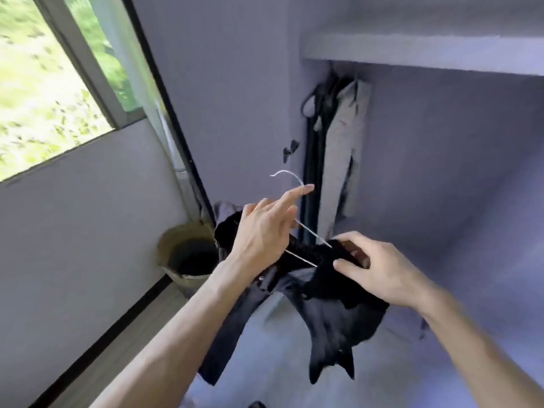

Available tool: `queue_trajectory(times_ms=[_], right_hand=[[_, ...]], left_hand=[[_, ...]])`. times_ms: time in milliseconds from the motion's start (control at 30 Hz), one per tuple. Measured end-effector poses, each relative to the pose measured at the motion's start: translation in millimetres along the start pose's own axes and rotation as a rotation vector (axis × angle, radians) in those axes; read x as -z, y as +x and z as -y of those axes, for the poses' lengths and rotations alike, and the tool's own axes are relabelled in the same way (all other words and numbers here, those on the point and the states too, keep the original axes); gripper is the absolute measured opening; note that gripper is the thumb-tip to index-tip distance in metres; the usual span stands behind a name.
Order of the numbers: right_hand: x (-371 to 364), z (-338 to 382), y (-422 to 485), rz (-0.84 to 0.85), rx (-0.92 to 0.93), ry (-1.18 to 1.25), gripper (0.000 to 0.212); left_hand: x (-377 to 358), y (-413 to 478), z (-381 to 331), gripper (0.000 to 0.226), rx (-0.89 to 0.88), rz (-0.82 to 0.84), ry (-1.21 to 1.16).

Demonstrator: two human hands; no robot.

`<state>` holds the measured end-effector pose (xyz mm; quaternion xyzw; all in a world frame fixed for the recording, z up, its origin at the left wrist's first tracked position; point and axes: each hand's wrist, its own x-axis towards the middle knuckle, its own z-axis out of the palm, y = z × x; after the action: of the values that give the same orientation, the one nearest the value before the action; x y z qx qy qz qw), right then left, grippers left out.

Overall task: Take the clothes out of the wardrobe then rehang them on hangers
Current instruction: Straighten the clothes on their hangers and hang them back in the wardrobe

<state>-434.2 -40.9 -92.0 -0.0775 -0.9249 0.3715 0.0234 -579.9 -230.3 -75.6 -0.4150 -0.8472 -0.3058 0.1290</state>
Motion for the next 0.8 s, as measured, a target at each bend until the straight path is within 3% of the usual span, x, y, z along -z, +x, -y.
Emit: queue_trajectory(times_ms=[167, 267, 333, 400, 500, 667, 800], right_hand=[[39.1, -59.7, -28.1, -0.262, -0.197, -0.565, 0.034], [56.7, -67.6, -40.8, -0.243, -0.279, -0.706, 0.026], [67.6, -63.5, -45.7, -0.16, -0.323, -0.557, 0.016], [75.5, -54.0, -45.3, -0.068, -0.378, -0.24, 0.011], [81.1, -39.7, -35.9, 0.028, -0.394, 0.105, 0.02], [72.3, -32.3, -2.8, -0.03, -0.363, 0.498, 0.022], [56.4, -30.7, 30.2, 0.051, -0.42, 0.834, 0.026]], left_hand=[[-44.4, 57.5, -22.0, 0.062, -0.037, 0.047, -0.196], [-69.7, 88.6, -32.1, 0.061, -0.065, 0.119, -0.262], [-83.3, 109.4, -38.5, 0.061, -0.092, 0.168, -0.297], [-93.1, 129.5, -44.7, 0.062, -0.125, 0.199, -0.302], [-100.4, 158.6, -53.9, 0.064, -0.186, 0.222, -0.296], [-104.0, 202.3, -51.8, 0.065, -0.292, 0.338, -0.265], [-106.3, 221.2, -38.9, 0.066, -0.331, 0.413, -0.222]])
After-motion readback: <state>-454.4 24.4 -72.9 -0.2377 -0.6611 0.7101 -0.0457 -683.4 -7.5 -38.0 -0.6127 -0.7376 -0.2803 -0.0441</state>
